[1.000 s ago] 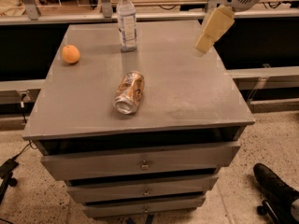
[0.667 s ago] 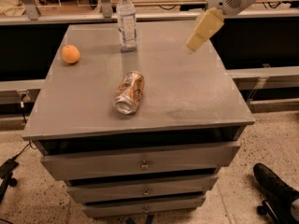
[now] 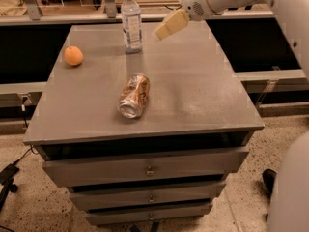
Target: Pick blue plastic bottle
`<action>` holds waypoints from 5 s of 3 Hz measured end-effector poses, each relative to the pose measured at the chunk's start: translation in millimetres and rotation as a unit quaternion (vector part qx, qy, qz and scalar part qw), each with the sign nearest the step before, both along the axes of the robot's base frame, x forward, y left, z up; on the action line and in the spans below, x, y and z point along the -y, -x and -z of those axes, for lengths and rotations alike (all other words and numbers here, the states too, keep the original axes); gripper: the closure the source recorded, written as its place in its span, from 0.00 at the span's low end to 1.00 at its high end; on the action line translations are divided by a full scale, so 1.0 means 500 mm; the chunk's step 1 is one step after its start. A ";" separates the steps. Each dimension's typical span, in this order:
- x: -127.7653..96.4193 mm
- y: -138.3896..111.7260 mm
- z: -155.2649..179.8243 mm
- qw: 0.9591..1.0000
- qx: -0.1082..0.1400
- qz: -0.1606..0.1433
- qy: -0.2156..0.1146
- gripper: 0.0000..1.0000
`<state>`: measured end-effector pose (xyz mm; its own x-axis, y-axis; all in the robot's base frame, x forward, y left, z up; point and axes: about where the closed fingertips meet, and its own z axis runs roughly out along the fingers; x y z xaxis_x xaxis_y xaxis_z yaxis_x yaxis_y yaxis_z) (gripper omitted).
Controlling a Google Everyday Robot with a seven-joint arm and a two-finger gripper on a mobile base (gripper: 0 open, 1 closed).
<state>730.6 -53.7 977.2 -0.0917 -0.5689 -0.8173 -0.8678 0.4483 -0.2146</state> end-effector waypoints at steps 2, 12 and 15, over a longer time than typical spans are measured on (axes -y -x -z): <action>-0.056 -0.109 0.038 0.997 0.008 0.020 -0.077 0.00; -0.263 -0.170 0.117 0.977 0.029 -0.029 -0.208 0.40; -0.276 -0.163 0.048 0.953 0.028 -0.038 -0.299 1.00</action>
Offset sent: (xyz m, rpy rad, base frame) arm 0.0877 0.0384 -0.0186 0.2359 -0.0538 -0.0785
